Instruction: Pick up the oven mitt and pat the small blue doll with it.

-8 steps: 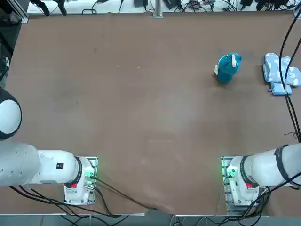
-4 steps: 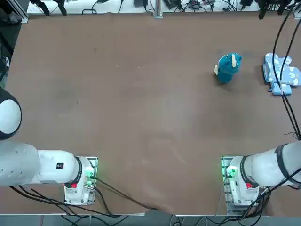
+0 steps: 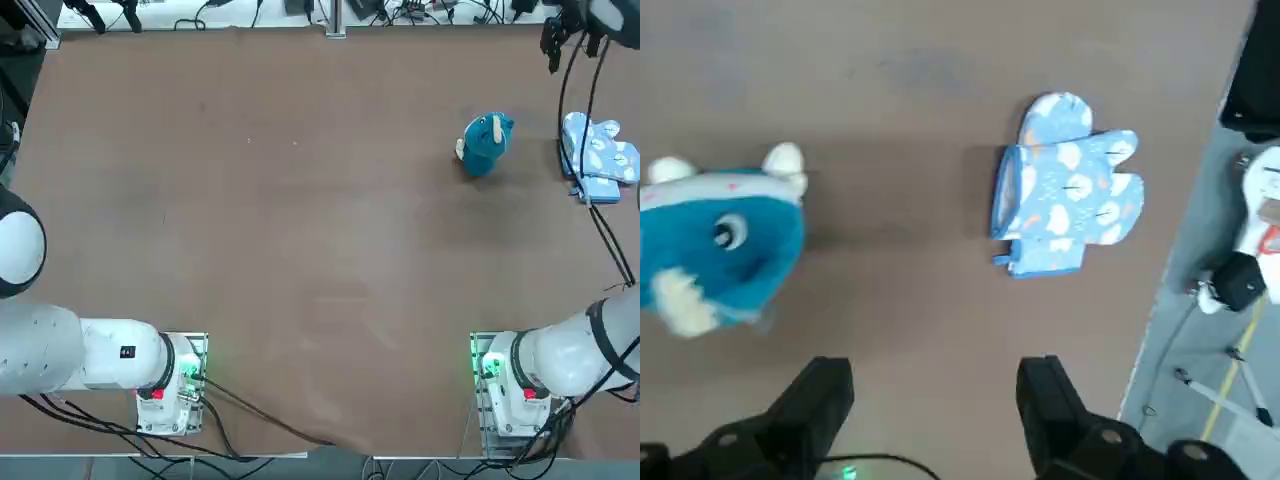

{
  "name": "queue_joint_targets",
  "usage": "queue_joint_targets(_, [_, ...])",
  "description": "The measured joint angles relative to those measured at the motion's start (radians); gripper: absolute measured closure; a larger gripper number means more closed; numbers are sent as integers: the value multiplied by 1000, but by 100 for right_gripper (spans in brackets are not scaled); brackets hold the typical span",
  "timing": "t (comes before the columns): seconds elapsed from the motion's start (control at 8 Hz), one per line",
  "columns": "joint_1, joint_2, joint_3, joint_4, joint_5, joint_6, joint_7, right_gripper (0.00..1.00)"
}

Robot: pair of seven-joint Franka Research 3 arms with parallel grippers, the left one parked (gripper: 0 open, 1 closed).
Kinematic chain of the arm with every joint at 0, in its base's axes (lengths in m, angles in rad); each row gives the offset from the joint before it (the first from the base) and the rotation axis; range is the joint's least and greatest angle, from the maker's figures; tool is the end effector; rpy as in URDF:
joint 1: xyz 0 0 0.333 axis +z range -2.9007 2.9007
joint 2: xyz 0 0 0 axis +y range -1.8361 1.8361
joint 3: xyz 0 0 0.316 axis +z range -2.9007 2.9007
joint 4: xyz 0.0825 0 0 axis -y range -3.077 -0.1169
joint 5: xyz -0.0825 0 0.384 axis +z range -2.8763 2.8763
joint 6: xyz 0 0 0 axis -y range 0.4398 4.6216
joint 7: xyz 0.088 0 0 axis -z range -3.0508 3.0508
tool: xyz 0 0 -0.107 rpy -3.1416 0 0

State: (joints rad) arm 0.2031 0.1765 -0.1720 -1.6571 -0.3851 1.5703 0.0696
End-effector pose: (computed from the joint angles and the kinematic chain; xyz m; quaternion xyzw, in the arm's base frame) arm 0.5886 -0.0156 0.4935 0.9705 0.0055 -0.1172 0.2107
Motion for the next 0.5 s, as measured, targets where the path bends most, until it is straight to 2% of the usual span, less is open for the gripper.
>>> queue_joint_targets(0.25, [-33, 28, -9, -119, -76, 143, 76, 0])
queue_joint_targets(0.5, [-104, 38, -13, -269, -150, 326, 110, 0])
